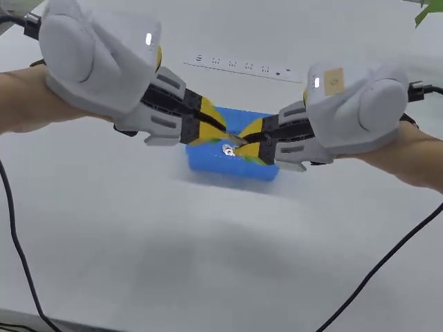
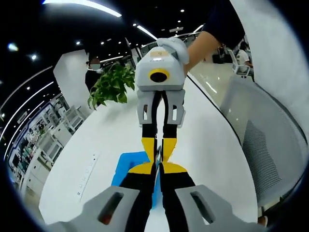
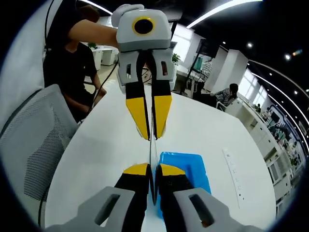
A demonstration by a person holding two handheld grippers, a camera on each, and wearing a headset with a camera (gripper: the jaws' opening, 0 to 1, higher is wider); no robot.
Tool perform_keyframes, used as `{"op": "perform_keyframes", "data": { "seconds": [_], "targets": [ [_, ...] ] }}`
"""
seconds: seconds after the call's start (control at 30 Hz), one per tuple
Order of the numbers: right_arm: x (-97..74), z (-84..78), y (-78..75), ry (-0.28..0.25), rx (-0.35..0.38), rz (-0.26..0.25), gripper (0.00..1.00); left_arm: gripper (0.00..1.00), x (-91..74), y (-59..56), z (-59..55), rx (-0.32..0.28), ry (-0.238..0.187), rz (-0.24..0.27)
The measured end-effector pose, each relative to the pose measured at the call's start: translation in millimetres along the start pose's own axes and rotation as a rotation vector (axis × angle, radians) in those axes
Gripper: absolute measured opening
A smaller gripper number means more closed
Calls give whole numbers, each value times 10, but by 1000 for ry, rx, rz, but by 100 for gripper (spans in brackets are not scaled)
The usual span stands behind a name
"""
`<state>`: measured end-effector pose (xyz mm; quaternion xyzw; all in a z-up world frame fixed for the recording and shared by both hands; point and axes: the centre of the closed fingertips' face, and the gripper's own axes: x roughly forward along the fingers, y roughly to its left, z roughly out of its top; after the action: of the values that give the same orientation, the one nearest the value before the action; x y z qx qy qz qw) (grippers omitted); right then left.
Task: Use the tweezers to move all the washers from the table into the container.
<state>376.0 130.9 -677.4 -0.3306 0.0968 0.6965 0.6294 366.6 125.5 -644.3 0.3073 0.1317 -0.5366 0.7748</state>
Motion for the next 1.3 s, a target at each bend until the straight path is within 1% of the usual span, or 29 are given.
{"op": "perform_keyframes", "data": {
  "seconds": [0.03,0.27,0.4,0.57,0.63,0.7,0.73,0.77,0.8,0.83,0.87,0.93,0.97,1.0,1.03,1.07,1.1,1.2,1.23,1.27,1.3],
  "targets": [
    [-7,12,25,0,-2,2,8,8,6,-26,-32,9,18,-1],
    [-7,3,133,13,-6,15,8,8,29,-123,-93,6,41,2],
    [-8,9,184,14,-7,21,8,8,56,-172,-192,-8,65,2],
    [14,-22,261,16,-9,40,8,8,155,-262,-326,-18,97,-13],
    [23,-40,286,17,-8,46,8,7,203,-295,-375,-30,103,-22],
    [38,-64,323,9,-10,58,8,7,261,-335,-432,-56,106,-33],
    [63,-113,363,18,-39,75,8,7,302,-372,-461,-68,110,-44],
    [82,-174,387,38,-54,84,8,7,335,-400,-482,-64,115,-49],
    [111,-219,411,46,-41,90,8,7,366,-441,-515,-57,127,-63],
    [156,-281,455,52,-30,106,8,7,416,-501,-578,-67,146,-89],
    [188,-326,475,61,-30,109,8,7,451,-520,-618,-77,154,-97],
    [266,-465,507,100,-36,111,8,7,540,-545,-716,-92,179,-107],
    [319,-556,509,118,-29,108,8,7,574,-552,-756,-96,192,-111],
    [335,-594,507,127,-21,106,8,7,608,-554,-795,-99,205,-113],
    [380,-688,508,149,-3,104,8,7,660,-546,-848,-108,219,-116],
    [409,-744,507,160,1,103,8,7,709,-535,-895,-119,230,-117],
    [440,-821,493,176,26,97,8,7,742,-526,-929,-126,240,-115],
    [489,-950,459,200,69,95,8,7,840,-525,-1008,-131,260,-121],
    [506,-982,467,203,97,100,8,7,873,-523,-1049,-139,271,-123],
    [519,-1008,472,209,108,103,8,7,887,-524,-1066,-147,276,-129],
    [532,-1032,465,216,101,103,8,7,909,-528,-1083,-148,280,-134]
  ]
}}
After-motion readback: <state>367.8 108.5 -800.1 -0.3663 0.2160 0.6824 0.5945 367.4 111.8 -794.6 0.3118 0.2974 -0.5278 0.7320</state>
